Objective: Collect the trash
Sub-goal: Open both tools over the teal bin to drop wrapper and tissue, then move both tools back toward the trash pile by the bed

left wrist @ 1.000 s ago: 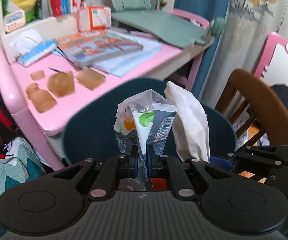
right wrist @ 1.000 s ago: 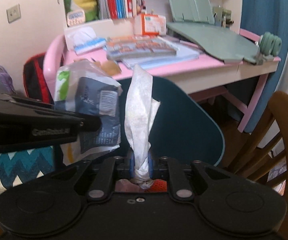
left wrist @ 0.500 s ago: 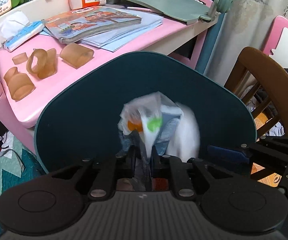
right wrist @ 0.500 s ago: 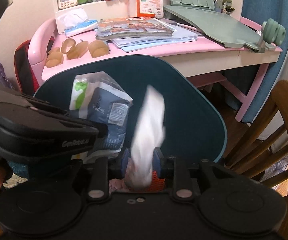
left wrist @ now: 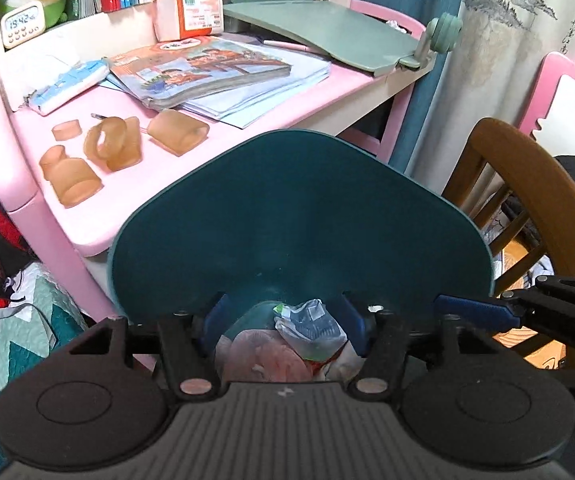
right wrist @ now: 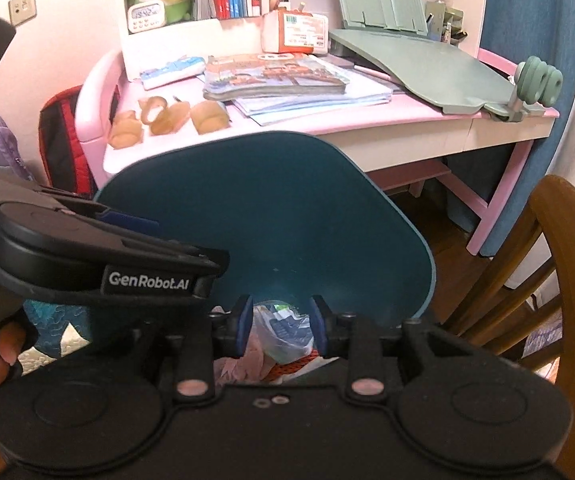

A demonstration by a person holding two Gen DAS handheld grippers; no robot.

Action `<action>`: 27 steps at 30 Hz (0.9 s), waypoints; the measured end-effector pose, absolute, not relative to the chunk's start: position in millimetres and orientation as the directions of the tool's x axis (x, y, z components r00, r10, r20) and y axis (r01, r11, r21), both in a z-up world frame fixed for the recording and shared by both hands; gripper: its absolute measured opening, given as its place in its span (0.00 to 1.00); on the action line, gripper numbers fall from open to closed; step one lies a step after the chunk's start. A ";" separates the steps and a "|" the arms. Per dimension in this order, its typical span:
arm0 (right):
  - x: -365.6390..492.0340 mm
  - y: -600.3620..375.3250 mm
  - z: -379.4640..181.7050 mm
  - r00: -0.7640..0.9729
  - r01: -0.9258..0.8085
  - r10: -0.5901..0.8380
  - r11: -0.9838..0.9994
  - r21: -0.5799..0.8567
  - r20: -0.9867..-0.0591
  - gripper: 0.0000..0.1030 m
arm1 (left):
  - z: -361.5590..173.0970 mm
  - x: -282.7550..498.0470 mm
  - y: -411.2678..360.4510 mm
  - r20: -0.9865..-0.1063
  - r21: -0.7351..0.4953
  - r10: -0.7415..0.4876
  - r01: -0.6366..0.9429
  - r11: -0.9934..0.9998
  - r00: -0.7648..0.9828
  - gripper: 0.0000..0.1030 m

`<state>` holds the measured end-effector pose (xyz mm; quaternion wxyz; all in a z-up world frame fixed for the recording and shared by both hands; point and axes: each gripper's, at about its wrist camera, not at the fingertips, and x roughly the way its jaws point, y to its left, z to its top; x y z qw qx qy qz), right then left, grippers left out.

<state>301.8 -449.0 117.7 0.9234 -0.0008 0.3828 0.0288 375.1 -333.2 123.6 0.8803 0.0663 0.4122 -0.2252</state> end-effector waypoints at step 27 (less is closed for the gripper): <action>207.5 -339.3 163.0 0.731 -0.295 0.244 0.955 0.027 -0.638 0.42 | 176.4 252.2 -200.5 -0.666 -0.050 -0.308 0.371 0.927 0.679 0.72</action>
